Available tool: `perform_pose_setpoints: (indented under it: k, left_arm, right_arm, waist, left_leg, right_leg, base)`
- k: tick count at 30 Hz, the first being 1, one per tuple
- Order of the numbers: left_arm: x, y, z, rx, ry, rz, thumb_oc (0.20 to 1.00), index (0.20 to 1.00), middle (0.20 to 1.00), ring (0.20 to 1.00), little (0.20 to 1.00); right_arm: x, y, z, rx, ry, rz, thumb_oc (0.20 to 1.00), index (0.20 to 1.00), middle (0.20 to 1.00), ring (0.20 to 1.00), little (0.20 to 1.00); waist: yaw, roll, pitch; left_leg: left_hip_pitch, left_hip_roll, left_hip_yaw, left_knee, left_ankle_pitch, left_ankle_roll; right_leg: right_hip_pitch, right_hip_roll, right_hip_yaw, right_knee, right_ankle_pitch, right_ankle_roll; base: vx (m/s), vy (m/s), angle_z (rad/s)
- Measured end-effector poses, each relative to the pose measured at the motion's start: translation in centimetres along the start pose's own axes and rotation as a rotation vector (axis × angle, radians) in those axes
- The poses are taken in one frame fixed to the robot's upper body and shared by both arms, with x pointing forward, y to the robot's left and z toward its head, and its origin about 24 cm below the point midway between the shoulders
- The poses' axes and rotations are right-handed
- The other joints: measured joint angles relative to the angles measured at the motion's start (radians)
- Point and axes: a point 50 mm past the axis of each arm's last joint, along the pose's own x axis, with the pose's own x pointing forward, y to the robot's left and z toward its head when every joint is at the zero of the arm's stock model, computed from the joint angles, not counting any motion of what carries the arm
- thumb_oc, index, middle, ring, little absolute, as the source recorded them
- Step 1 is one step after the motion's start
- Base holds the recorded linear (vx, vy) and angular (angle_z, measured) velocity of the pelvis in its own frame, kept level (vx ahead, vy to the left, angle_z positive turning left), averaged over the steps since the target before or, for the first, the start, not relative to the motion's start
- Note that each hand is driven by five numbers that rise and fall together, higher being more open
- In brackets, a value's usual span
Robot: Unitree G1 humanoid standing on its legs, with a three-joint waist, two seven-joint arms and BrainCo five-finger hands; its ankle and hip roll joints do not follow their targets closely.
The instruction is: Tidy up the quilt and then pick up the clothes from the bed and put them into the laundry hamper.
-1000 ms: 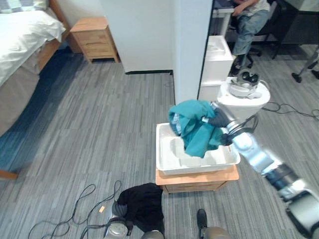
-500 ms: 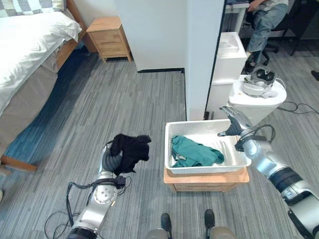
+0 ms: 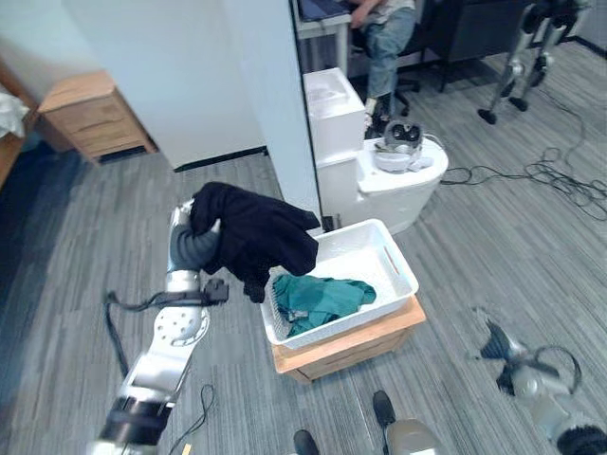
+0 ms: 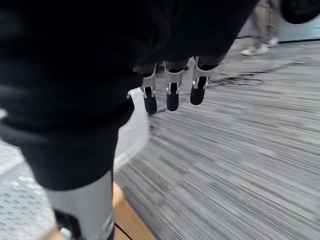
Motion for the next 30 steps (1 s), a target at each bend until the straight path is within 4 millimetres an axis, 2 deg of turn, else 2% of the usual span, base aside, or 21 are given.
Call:
perform_pose_setpoints:
  k: [2, 4, 5, 6, 7, 8, 9, 11, 14, 17, 19, 20, 23, 25, 27, 29, 30]
  left_arm:
    - [0.1, -0.6, -0.4, 0.009, 0.02, -0.007, 0.2, 0.2, 0.2, 0.2, 0.2]
    - [0.3, -2.2, -1.7, 0.048, 0.075, -0.051, 0.2, 0.2, 0.2, 0.2, 0.2]
    - [0.4, -4.0, -3.3, 0.054, 0.164, -0.084, 0.435, 0.435, 0.435, 0.435, 0.435]
    - [-0.1, -4.6, -4.1, 0.065, 0.211, -0.101, 0.435, 0.435, 0.435, 0.435, 0.435]
    - [-0.6, -5.5, -5.3, 0.098, 0.261, -0.132, 1.0, 1.0, 1.0, 1.0, 1.0]
    - [-1.8, -6.8, -7.2, 0.131, 0.374, -0.187, 1.0, 1.0, 1.0, 1.0, 1.0]
    - [-2.5, -7.3, -8.0, 0.145, 0.422, -0.214, 1.0, 1.0, 1.0, 1.0, 1.0]
    - [-5.1, -9.6, -10.2, 0.165, 0.581, -0.344, 1.0, 1.0, 1.0, 1.0, 1.0]
    - [-6.9, -10.7, -10.6, 0.079, 0.653, -0.365, 1.0, 1.0, 1.0, 1.0, 1.0]
    - [-6.9, -10.9, -9.8, -0.095, 0.681, -0.266, 1.0, 1.0, 1.0, 1.0, 1.0]
    - [-6.1, -10.1, -8.8, -0.214, 0.651, -0.172, 1.0, 1.0, 1.0, 1.0, 1.0]
    - [-5.1, -9.3, -7.5, -0.281, 0.577, -0.11, 1.0, 1.0, 1.0, 1.0, 1.0]
    - [-3.3, -7.9, -5.5, -0.328, 0.444, -0.034, 1.0, 1.0, 1.0, 1.0, 1.0]
    - [-2.8, -6.5, -5.0, -0.327, 0.397, 0.022, 1.0, 1.0, 1.0, 1.0, 1.0]
    - [-3.2, -5.1, -5.2, -0.375, 0.388, 0.101, 1.0, 1.0, 1.0, 1.0, 1.0]
    - [-4.5, -4.5, -6.5, -0.374, 0.448, 0.135, 1.0, 1.0, 1.0, 1.0, 1.0]
    - [-5.7, -4.4, -7.9, -0.36, 0.522, 0.146, 1.0, 1.0, 1.0, 1.0, 1.0]
  right_arm:
    - [-0.9, 1.3, -0.6, 0.008, 0.021, 0.034, 1.0, 1.0, 1.0, 1.0, 1.0]
    - [-2.1, 3.6, -1.5, 0.038, 0.07, 0.094, 1.0, 1.0, 1.0, 1.0, 1.0]
    - [-2.8, 5.3, -2.0, 0.055, 0.121, 0.151, 1.0, 1.0, 1.0, 1.0, 1.0]
    - [-3.1, 6.0, -1.9, 0.067, 0.129, 0.173, 1.0, 1.0, 1.0, 1.0, 1.0]
    - [-3.3, 6.6, -2.1, 0.088, 0.148, 0.189, 1.0, 1.0, 1.0, 1.0, 1.0]
    - [-3.5, 7.3, -1.9, 0.095, 0.156, 0.216, 1.0, 1.0, 1.0, 1.0, 1.0]
    - [-3.6, 7.6, -1.9, 0.09, 0.161, 0.228, 1.0, 1.0, 1.0, 1.0, 1.0]
    - [-3.7, 8.4, -2.2, 0.07, 0.19, 0.27, 1.0, 1.0, 1.0, 1.0, 1.0]
    - [-3.6, 8.7, -2.4, 0.068, 0.22, 0.283, 1.0, 1.0, 1.0, 1.0, 1.0]
    - [-3.5, 8.8, -2.3, 0.109, 0.251, 0.276, 1.0, 1.0, 1.0, 1.0, 1.0]
    - [-3.2, 8.9, -1.9, 0.164, 0.265, 0.265, 1.0, 1.0, 1.0, 1.0, 1.0]
    - [-3.5, 9.2, -1.9, 0.181, 0.273, 0.273, 1.0, 1.0, 1.0, 1.0, 1.0]
    - [-4.2, 10.0, -2.6, 0.18, 0.312, 0.305, 1.0, 1.0, 1.0, 1.0, 1.0]
    - [-4.5, 10.4, -2.9, 0.179, 0.34, 0.324, 1.0, 1.0, 1.0, 1.0, 1.0]
    - [-5.0, 11.0, -3.3, 0.17, 0.37, 0.352, 1.0, 1.0, 1.0, 1.0, 1.0]
    - [-5.4, 11.4, -3.6, 0.153, 0.388, 0.374, 1.0, 1.0, 1.0, 1.0, 1.0]
    - [-5.7, 11.8, -3.7, 0.142, 0.4, 0.396, 1.0, 1.0, 1.0, 1.0, 1.0]
  waist:
    - [-0.018, 0.0, 0.0]
    - [-0.038, 0.002, -0.002]
    - [-0.039, 0.009, -0.006]
    - [-0.049, 0.01, -0.005]
    - [-0.055, 0.014, -0.008]
    - [-0.067, 0.016, -0.008]
    - [-0.072, 0.016, -0.008]
    - [-0.079, 0.016, -0.008]
    - [-0.072, 0.017, -0.008]
    - [-0.053, 0.017, -0.008]
    - [-0.041, 0.017, -0.007]
    - [-0.032, 0.019, -0.006]
    - [-0.003, 0.027, -0.007]
    - [0.01, 0.031, -0.008]
    - [0.027, 0.029, -0.009]
    - [0.045, 0.032, -0.011]
    - [0.062, 0.029, -0.014]
  left_leg:
    - [0.004, 0.0, 0.009, 0.0, -0.002, -0.001]
    - [0.001, 0.001, 0.013, 0.0, -0.004, -0.002]
    - [-0.005, 0.0, 0.013, 0.0, -0.005, -0.002]
    - [-0.011, 0.0, 0.021, 0.0, -0.011, -0.004]
    - [-0.016, 0.0, 0.024, 0.0, -0.016, -0.007]
    - [-0.017, -0.002, 0.032, 0.0, -0.012, -0.004]
    - [-0.016, -0.002, 0.033, 0.0, -0.012, -0.004]
    - [-0.017, -0.002, 0.035, 0.0, -0.013, -0.004]
    - [-0.021, -0.003, 0.036, 0.0, -0.012, -0.003]
    - [-0.019, -0.003, 0.034, 0.0, -0.011, -0.003]
    - [-0.014, -0.002, 0.03, 0.0, -0.012, -0.002]
    - [-0.009, -0.002, 0.026, 0.0, -0.013, -0.002]
    - [-0.005, -0.003, 0.001, 0.0, -0.017, 0.0]
    - [-0.006, -0.002, -0.022, 0.0, -0.024, 0.003]
    - [-0.004, 0.0, -0.027, 0.0, -0.024, 0.003]
    - [-0.002, 0.0, -0.045, 0.0, -0.018, 0.007]
    - [-0.002, 0.0, -0.053, 0.0, -0.015, 0.009]
  right_leg:
    - [-0.005, 0.002, 0.013, -0.004, 0.001, 0.002]
    - [-0.011, 0.002, 0.017, -0.004, 0.002, 0.003]
    - [-0.017, 0.001, 0.016, -0.004, 0.003, 0.004]
    - [-0.026, 0.001, 0.02, -0.004, 0.004, 0.006]
    - [-0.031, 0.0, 0.021, -0.004, 0.005, 0.007]
    - [-0.037, 0.0, 0.024, -0.004, 0.007, 0.008]
    - [-0.037, 0.0, 0.027, -0.004, 0.007, 0.008]
    - [-0.039, -0.001, 0.027, -0.004, 0.007, 0.008]
    - [-0.045, -0.001, 0.028, -0.004, 0.009, 0.004]
    - [-0.042, -0.001, 0.025, -0.003, 0.009, 0.004]
    - [-0.03, -0.001, 0.017, -0.003, 0.006, 0.003]
    - [-0.025, -0.001, 0.015, -0.004, 0.004, 0.004]
    - [-0.005, -0.004, -0.004, -0.004, 0.0, 0.0]
    - [0.006, -0.005, -0.021, -0.001, -0.002, -0.003]
    - [0.01, -0.004, -0.027, 0.001, -0.004, -0.007]
    - [0.021, -0.004, -0.043, 0.001, -0.004, -0.009]
    - [0.027, -0.004, -0.053, 0.001, -0.006, -0.011]
  base:
    - [0.01, -0.005, -0.18]
    - [-0.02, 0.008, -0.09]
    - [-0.01, 0.002, -0.12]
    - [0.02, 0.02, -0.12]
    - [0.02, -0.008, -0.17]
    - [0.03, -0.004, -0.14]
    - [0.03, -0.016, -0.1]
    - [0.01, -0.005, -0.02]
    - [0.0, 0.0, 0.0]
    - [0.0, -0.002, 0.03]
    - [-0.01, -0.013, 0.09]
    - [-0.01, -0.02, 0.08]
    - [-0.02, -0.025, 0.19]
    - [-0.03, -0.041, 0.24]
    - [-0.02, -0.024, 0.18]
    - [-0.03, -0.013, 0.23]
    - [-0.04, -0.002, 0.26]
